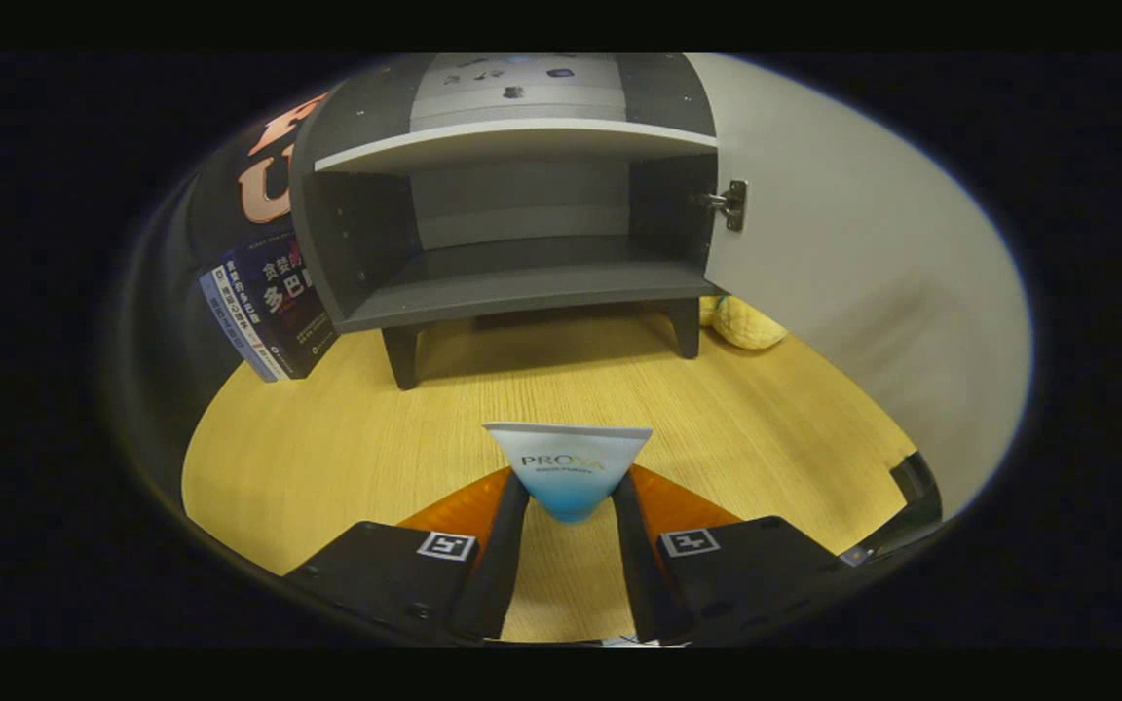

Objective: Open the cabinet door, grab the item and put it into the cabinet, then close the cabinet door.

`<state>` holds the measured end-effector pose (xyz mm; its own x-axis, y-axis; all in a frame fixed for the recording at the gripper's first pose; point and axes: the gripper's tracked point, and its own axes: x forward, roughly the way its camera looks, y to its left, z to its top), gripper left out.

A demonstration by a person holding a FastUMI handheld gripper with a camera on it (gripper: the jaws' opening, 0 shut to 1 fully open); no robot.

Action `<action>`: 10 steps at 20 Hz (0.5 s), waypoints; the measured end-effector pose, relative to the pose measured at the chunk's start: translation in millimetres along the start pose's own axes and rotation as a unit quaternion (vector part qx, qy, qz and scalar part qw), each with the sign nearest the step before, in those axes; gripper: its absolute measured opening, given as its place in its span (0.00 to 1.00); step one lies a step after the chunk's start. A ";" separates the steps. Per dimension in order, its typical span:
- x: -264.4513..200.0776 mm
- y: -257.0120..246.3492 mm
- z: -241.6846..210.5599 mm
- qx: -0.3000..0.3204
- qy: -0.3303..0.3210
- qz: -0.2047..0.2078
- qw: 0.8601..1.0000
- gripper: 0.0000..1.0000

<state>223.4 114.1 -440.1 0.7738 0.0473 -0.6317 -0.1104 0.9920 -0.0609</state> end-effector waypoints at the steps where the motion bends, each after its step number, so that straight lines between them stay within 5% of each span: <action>1: -5.4 0.7 10.9 -0.002 -0.005 0.002 1.000 0.55; 10: -68.3 12.9 132.9 -0.026 -0.033 0.020 0.999 0.55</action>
<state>252.0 139.2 -295.0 0.8074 0.0955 -0.5823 -0.1724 0.9819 -0.0780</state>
